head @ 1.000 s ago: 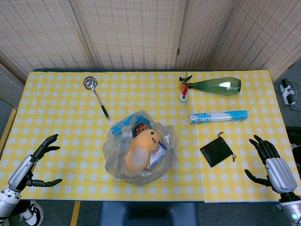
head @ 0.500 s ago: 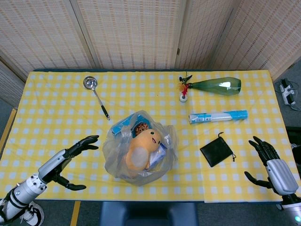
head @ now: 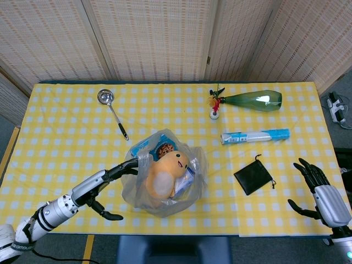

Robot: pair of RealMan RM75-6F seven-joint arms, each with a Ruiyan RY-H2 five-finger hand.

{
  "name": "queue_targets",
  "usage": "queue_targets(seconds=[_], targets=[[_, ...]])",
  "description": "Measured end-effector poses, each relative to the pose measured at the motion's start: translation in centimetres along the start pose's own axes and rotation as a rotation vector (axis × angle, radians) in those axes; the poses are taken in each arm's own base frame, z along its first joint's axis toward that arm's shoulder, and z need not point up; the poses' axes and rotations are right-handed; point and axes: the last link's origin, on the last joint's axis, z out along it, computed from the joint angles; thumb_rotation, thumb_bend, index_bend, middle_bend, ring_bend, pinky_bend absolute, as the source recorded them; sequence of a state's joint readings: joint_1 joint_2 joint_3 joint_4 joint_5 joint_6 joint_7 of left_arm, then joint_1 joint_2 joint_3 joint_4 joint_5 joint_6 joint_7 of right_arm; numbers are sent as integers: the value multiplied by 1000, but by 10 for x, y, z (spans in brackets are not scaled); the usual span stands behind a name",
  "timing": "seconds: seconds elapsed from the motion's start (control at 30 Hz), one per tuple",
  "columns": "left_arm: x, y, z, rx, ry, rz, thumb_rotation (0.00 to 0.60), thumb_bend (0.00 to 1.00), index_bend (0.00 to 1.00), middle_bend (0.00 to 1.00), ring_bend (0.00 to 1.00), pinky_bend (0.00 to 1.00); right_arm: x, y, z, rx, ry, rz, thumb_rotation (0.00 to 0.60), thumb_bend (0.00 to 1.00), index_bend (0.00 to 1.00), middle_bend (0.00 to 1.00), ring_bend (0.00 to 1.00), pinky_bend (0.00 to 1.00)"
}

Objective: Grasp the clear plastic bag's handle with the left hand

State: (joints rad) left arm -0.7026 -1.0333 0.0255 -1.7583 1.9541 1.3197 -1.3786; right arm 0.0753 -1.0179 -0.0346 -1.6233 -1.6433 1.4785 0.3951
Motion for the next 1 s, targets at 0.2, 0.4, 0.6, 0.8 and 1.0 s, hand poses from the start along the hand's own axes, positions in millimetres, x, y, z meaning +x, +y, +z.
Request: queue_targets(seconds=[0.2,0.4,0.6,0.8,1.0], targets=[[-2,0,22,-21,-53,4,600,41,0,50,69,167,3,0,-2,1,16,3,600,309,0,0,0,0],[-4,-5,40,-16,-81,20,600,41,0,50,69,165,3,1,-1,-3,10,8,600,309,0,0,0,0],[-3,-10,56,-11,-110,10,600,41,0,50,69,165,5,3,0,-12,19,11,600,308,0,0,0,0],[-2,-13,74,4,-152,-25,600,41,0,50,70,166,9,6,1,-22,32,21,600,309,0,0,0,0],[-9,-16,92,25,-199,-11,600,41,0,51,71,165,13,4,-2,-8,50,24,600,309,0,0,0,0]])
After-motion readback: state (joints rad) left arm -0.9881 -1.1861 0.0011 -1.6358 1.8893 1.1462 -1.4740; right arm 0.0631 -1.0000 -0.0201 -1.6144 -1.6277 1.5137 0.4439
